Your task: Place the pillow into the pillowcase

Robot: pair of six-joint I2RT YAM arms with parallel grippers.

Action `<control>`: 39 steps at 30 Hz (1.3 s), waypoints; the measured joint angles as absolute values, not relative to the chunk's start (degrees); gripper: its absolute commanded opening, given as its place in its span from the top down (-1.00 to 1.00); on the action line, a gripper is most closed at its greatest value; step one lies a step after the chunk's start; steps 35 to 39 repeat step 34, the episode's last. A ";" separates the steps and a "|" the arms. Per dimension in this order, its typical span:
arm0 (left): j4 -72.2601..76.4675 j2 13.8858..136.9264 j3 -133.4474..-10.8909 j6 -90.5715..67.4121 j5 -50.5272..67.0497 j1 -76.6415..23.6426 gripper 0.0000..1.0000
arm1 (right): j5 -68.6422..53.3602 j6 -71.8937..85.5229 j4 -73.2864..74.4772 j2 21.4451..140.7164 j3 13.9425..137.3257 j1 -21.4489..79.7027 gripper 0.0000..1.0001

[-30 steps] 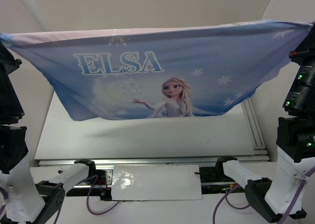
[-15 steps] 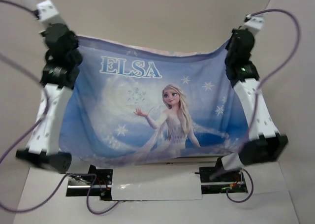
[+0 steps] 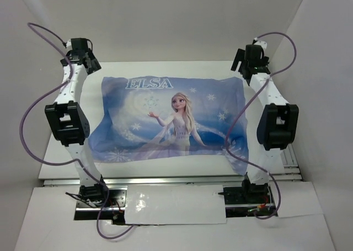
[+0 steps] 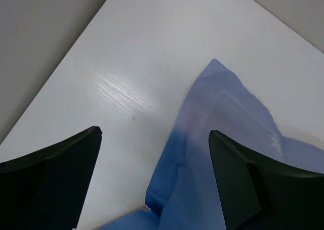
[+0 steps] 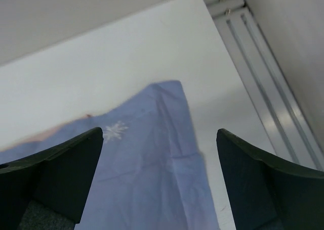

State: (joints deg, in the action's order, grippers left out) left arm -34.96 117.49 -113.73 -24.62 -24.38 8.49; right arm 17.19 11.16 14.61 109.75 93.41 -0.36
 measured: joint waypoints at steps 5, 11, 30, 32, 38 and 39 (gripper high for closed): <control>-34.61 106.69 -108.27 -26.30 -20.73 9.69 -1.00 | 14.28 12.40 14.13 98.37 92.23 -0.36 -1.00; -34.17 90.96 -101.01 -28.21 -17.39 9.08 -1.00 | 10.68 14.61 14.70 86.54 86.80 -0.43 -1.00; -38.22 63.81 -62.00 -38.30 -15.73 -12.14 -1.00 | 8.51 23.99 29.32 59.46 51.92 -0.82 -1.00; -39.16 63.09 -61.69 -39.24 -16.69 -14.33 -1.00 | 9.58 24.18 29.58 57.41 51.72 -0.82 -1.00; -39.62 62.67 -61.71 -39.79 -18.00 -15.94 -1.00 | 10.09 24.25 29.41 55.20 51.29 -0.84 -1.00; -39.62 62.67 -61.71 -39.79 -18.00 -15.94 -1.00 | 10.09 24.25 29.41 55.20 51.29 -0.84 -1.00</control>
